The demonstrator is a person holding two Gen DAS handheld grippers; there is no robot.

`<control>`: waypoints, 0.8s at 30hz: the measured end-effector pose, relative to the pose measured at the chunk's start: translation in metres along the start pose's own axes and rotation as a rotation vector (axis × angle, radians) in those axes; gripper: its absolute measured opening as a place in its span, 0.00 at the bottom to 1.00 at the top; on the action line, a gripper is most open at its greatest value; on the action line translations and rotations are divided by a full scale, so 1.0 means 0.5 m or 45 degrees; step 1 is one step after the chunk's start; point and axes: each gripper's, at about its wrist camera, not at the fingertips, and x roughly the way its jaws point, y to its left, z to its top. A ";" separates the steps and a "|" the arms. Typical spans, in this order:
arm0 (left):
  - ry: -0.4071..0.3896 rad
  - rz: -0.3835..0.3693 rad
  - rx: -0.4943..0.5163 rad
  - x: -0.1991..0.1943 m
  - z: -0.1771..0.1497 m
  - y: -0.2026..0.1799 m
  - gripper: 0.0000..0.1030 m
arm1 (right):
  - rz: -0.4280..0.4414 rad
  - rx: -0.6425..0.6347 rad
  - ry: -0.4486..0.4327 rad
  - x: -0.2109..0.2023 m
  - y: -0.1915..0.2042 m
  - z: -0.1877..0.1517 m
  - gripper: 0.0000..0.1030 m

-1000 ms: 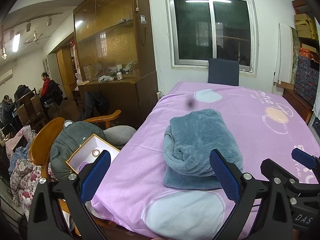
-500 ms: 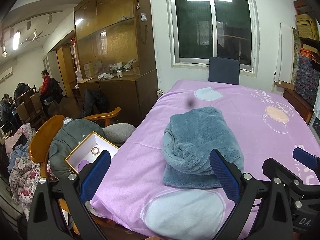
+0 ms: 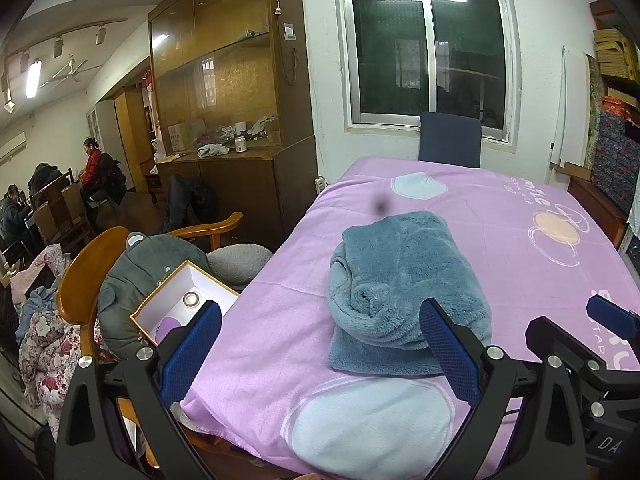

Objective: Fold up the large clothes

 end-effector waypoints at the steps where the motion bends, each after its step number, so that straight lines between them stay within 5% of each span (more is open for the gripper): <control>1: -0.002 0.001 0.001 0.000 0.000 0.000 0.97 | 0.000 0.000 -0.001 0.001 0.000 0.000 0.96; 24: 0.008 -0.002 0.004 0.002 -0.003 -0.002 0.97 | 0.001 0.004 0.006 0.003 -0.001 -0.002 0.96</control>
